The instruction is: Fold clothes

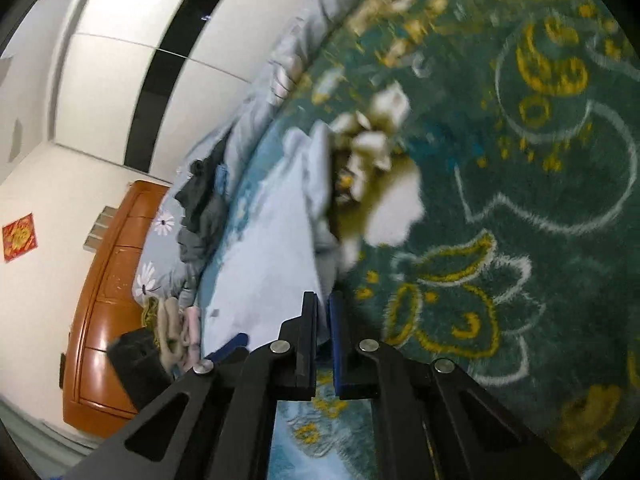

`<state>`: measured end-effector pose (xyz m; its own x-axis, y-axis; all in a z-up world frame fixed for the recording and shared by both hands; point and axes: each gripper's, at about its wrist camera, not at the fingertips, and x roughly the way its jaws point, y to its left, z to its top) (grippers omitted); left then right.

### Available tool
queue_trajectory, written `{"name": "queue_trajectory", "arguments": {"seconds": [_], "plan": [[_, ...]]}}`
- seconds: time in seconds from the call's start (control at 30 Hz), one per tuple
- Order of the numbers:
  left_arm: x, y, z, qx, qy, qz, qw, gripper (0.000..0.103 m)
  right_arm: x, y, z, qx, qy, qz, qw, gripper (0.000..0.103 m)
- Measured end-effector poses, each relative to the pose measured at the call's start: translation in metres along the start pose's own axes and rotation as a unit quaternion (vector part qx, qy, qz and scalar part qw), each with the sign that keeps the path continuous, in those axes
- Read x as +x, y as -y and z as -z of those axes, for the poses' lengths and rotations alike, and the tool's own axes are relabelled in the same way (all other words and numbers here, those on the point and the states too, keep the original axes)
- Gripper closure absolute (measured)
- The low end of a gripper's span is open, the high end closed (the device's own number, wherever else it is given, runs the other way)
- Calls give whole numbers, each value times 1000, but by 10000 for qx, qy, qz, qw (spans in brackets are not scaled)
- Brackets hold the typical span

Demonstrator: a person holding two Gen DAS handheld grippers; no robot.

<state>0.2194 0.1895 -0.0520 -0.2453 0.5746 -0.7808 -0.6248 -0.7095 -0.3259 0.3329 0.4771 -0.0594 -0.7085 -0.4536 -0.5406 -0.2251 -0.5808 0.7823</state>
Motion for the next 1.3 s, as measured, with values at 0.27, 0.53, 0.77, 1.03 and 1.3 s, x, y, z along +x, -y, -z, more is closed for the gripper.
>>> {"name": "queue_trajectory", "arguments": {"seconds": [0.27, 0.53, 0.77, 1.03, 1.3], "plan": [[0, 0, 0, 48, -2, -19, 10000, 40, 3, 14, 5, -4, -110, 262, 9996, 101], [-4, 2, -13, -72, 126, 61, 9999, 40, 9, -11, -28, -688, -141, 252, 9972, 75], [-6, 0, -28, -193, 290, 48, 9994, 40, 53, -11, -59, -745, -430, 277, 9959, 67], [5, -5, -34, -449, 260, 163, 9985, 46, 79, -15, -70, -819, -723, -37, 9940, 67], [19, -5, -34, -464, 122, 115, 9988, 86, 84, -8, -66, -602, -883, -359, 9936, 87]]}}
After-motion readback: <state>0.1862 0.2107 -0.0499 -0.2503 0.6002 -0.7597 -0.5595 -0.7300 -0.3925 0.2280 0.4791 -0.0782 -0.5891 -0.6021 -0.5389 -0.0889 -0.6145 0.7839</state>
